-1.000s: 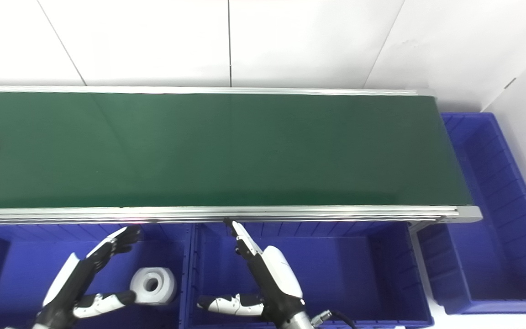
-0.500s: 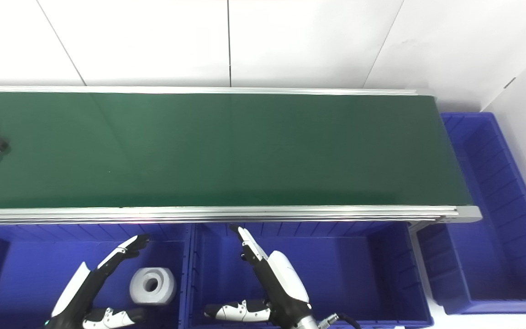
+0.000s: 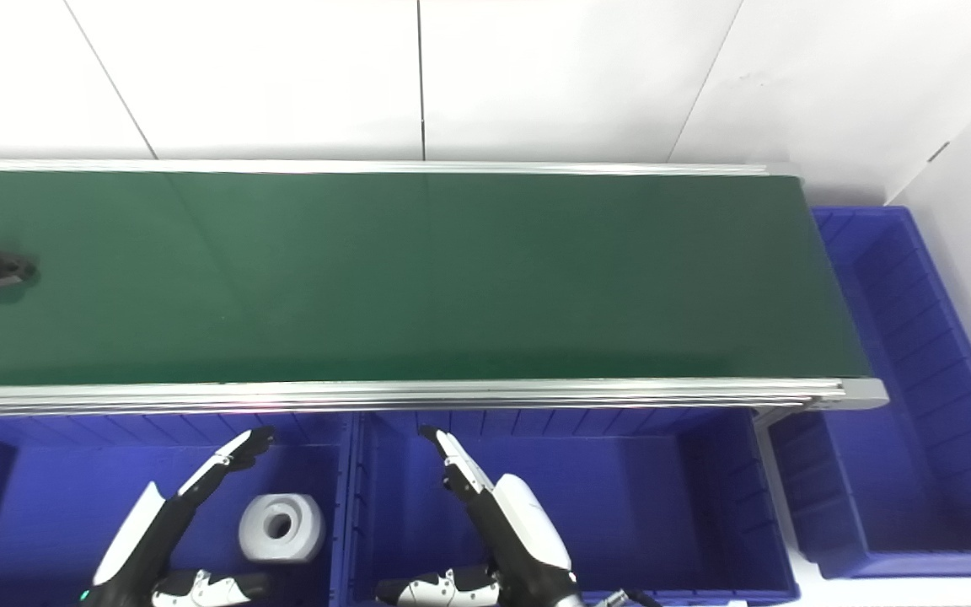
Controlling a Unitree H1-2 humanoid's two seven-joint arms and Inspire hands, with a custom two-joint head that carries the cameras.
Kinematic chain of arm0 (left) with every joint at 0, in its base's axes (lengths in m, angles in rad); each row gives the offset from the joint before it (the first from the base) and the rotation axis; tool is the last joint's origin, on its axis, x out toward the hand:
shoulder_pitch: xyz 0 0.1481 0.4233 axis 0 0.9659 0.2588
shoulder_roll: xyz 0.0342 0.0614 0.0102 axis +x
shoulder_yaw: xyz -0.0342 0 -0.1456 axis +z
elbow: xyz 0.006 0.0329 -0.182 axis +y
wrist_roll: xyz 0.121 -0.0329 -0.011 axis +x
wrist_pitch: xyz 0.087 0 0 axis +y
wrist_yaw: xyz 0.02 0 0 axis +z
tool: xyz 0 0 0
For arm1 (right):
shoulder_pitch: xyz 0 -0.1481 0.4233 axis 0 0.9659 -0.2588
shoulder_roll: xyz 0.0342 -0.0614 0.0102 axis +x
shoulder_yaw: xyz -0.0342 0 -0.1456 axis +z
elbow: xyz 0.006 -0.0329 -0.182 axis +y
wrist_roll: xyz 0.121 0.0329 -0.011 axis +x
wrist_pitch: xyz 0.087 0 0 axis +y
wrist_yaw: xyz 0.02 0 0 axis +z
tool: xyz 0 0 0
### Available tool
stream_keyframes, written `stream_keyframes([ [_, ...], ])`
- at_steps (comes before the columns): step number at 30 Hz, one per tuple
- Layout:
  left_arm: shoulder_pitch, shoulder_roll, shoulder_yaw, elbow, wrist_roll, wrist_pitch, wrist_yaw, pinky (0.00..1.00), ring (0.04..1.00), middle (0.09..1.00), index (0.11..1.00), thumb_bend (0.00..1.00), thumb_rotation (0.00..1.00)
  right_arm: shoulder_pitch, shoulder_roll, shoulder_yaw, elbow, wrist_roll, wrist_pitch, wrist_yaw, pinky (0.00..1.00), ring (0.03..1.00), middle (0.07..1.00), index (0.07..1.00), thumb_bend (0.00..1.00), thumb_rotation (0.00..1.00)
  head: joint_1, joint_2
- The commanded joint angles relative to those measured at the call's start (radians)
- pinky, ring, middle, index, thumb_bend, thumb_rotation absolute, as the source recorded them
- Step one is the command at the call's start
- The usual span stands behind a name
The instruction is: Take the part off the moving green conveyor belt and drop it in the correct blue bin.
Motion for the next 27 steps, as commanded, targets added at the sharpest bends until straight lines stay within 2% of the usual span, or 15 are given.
stream_keyframes([
  [1, 0.003, 0.018, -0.002, -0.018, -0.004, -0.018, 0.031, 0.86, 0.896, 0.912, 0.914, 0.85, 0.68, 0.012, 0.004, -0.004, -0.032, 0.004, -0.009, 0.001, 0.83, 0.965, 1.000, 1.000, 0.88, 0.40, -0.002, 0.003],
  [7, -0.002, 0.008, -0.007, -0.016, -0.030, -0.018, 0.039, 0.86, 0.901, 0.919, 0.915, 0.85, 0.66, 0.018, 0.016, -0.015, -0.033, 0.015, -0.006, 0.002, 0.84, 0.971, 1.000, 1.000, 0.87, 0.39, -0.002, 0.009],
  [10, -0.002, 0.000, 0.001, -0.013, -0.057, -0.018, 0.019, 0.85, 0.898, 0.921, 0.914, 0.86, 0.66, 0.022, 0.028, -0.026, -0.029, 0.026, -0.009, -0.006, 0.84, 0.969, 1.000, 1.000, 0.87, 0.41, 0.002, 0.008],
  [15, -0.014, 0.004, -0.005, -0.009, -0.037, -0.018, 0.030, 0.84, 0.891, 0.922, 0.919, 0.80, 0.65, 0.024, 0.041, -0.037, -0.021, 0.038, -0.014, -0.007, 0.86, 0.972, 1.000, 1.000, 0.86, 0.40, 0.006, 0.009],
  [19, -0.014, -0.004, 0.005, -0.005, -0.061, -0.018, 0.010, 0.82, 0.885, 0.919, 0.913, 0.79, 0.63, 0.024, 0.048, -0.042, -0.019, 0.039, -0.005, -0.002, 0.86, 0.974, 1.000, 1.000, 0.86, 0.41, 0.034, -0.002],
  [22, -0.013, -0.011, 0.002, 0.005, -0.055, -0.018, 0.015, 0.81, 0.881, 0.916, 0.910, 0.79, 0.63, 0.024, 0.049, -0.046, -0.007, 0.036, -0.012, -0.007, 0.84, 0.967, 1.000, 1.000, 0.86, 0.41, 0.098, -0.045],
  [23, -0.017, -0.014, -0.007, 0.013, -0.042, -0.018, 0.029, 0.81, 0.880, 0.914, 0.909, 0.79, 0.62, 0.023, 0.045, -0.048, 0.002, 0.037, -0.023, -0.010, 0.84, 0.964, 1.000, 1.000, 0.86, 0.42, 0.138, -0.074],
  [24, -0.020, -0.016, -0.015, 0.019, -0.031, -0.018, 0.040, 0.80, 0.871, 0.907, 0.905, 0.78, 0.63, 0.023, 0.043, -0.050, 0.009, 0.038, -0.032, -0.012, 0.82, 0.957, 1.000, 1.000, 0.85, 0.41, 0.146, -0.081],
  [25, -0.025, -0.020, -0.025, 0.029, -0.021, -0.018, 0.052, 0.80, 0.868, 0.905, 0.903, 0.78, 0.63, 0.021, 0.039, -0.053, 0.023, 0.043, -0.046, -0.016, 0.82, 0.954, 1.000, 1.000, 0.85, 0.41, 0.202, -0.121],
  [26, -0.029, -0.022, -0.034, 0.037, -0.014, -0.018, 0.063, 0.79, 0.863, 0.900, 0.899, 0.78, 0.63, 0.019, 0.036, -0.055, 0.035, 0.047, -0.058, -0.020, 0.82, 0.952, 1.000, 1.000, 0.85, 0.41, 0.211, -0.127],
  [27, -0.033, -0.026, -0.041, 0.046, -0.016, -0.018, 0.065, 0.78, 0.856, 0.895, 0.895, 0.78, 0.63, 0.017, 0.033, -0.058, 0.048, 0.050, -0.068, -0.024, 0.82, 0.951, 1.000, 1.000, 0.85, 0.41, 0.256, -0.160],
])
